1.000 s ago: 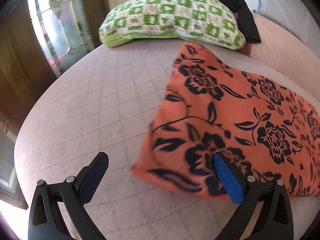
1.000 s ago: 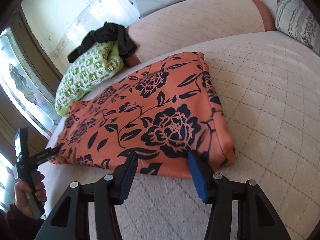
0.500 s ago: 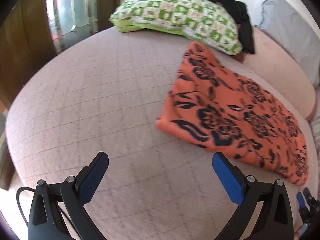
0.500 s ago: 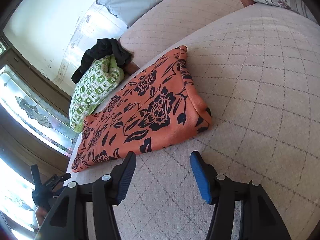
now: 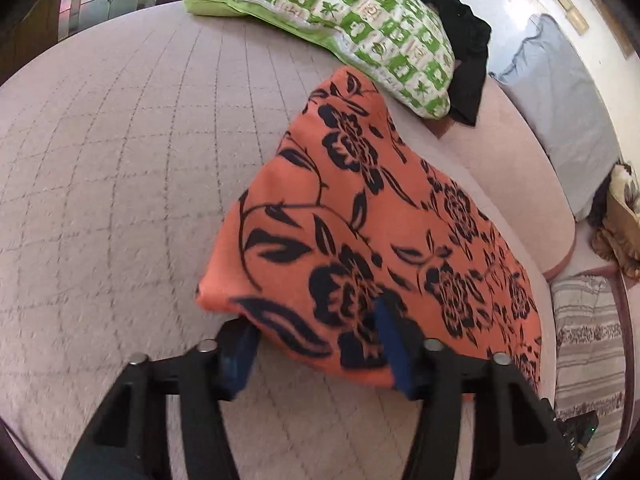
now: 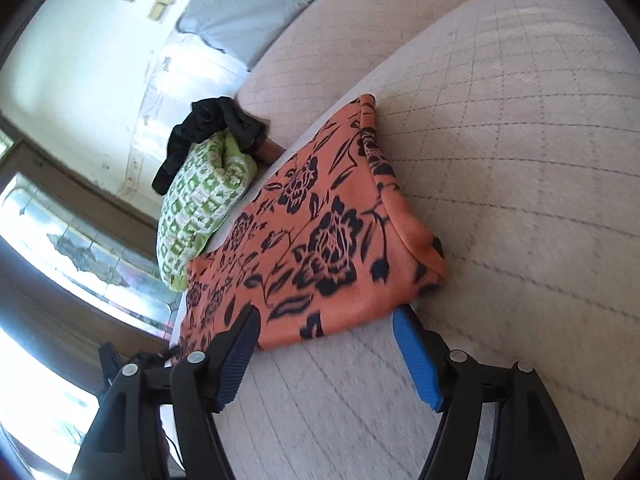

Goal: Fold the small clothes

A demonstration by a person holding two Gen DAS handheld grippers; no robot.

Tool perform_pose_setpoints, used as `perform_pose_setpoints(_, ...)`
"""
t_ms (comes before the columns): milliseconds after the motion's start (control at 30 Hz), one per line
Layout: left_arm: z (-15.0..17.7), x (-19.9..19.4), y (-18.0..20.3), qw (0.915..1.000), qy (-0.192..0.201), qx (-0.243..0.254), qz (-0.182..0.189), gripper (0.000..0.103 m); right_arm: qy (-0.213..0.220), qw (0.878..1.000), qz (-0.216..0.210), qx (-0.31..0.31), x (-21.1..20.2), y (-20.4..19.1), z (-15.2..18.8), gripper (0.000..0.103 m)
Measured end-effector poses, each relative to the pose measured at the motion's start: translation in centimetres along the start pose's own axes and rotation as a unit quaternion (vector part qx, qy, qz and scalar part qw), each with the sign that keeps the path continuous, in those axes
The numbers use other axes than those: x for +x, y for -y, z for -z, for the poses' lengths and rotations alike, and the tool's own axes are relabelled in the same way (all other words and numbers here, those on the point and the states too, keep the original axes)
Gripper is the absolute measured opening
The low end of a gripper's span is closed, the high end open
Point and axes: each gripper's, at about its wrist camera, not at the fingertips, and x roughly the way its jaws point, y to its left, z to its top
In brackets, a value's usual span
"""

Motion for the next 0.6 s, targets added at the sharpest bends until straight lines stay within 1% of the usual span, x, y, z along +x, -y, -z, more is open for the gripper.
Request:
perform_pose_setpoints(133, -1.0, 0.8, -0.2, 0.9995, 0.001, -0.019, 0.024, 0.055, 0.009, 0.999, -0.008, 0.04, 2.4, 0.1, -2.3, 0.074)
perform_pose_setpoints(200, -1.3, 1.0, -0.5, 0.9986, 0.001, -0.029, 0.044, 0.059, 0.02, 0.998, -0.009, 0.062, 3.4, 0.3, -3.4, 0.074)
perform_pose_setpoints(267, -1.7, 1.3, -0.8, 0.9967, 0.001, -0.045, 0.068, 0.059, 0.032, 0.997, -0.012, 0.075, 4.2, 0.2, -4.2, 0.074)
perform_pose_setpoints(300, -1.8, 1.4, -1.0, 0.9959, 0.001, -0.051, 0.075, 0.059, 0.036, 0.996, -0.01, 0.076, 4.6, 0.0, -4.5, 0.072)
perform_pose_setpoints(333, -2.0, 1.6, -1.3, 0.9953, 0.005, -0.057, 0.078, 0.052, 0.039, 0.996, -0.005, 0.076, 4.8, -0.1, -4.8, 0.062)
perform_pose_setpoints(367, -2.1, 1.7, -1.4, 0.9957, 0.006, -0.057, 0.072, 0.035, 0.041, 0.996, 0.008, 0.076, 5.1, -0.3, -4.8, 0.044)
perform_pose_setpoints(400, -2.1, 2.0, -1.4, 0.9964, 0.001, -0.054, 0.065, 0.033, 0.043, 0.996, 0.024, 0.076, 5.2, -0.2, -4.8, 0.041)
perform_pose_setpoints(467, -2.0, 2.0, -1.4, 0.9961, 0.002, -0.056, 0.069, 0.025, 0.051, 0.995, 0.026, 0.085, 4.8, 0.2, -4.5, 0.033)
perform_pose_setpoints(533, -1.8, 1.1, -1.0, 0.9964, 0.018, -0.04, 0.073, 0.023, 0.058, 0.995, 0.034, 0.079, 4.2, 0.2, -4.1, 0.029)
perform_pose_setpoints(600, -1.5, 0.1, -0.1, 0.9966, 0.036, -0.017, 0.072, 0.022, 0.072, 0.994, 0.054, 0.054, 3.3, -0.7, -3.7, 0.023)
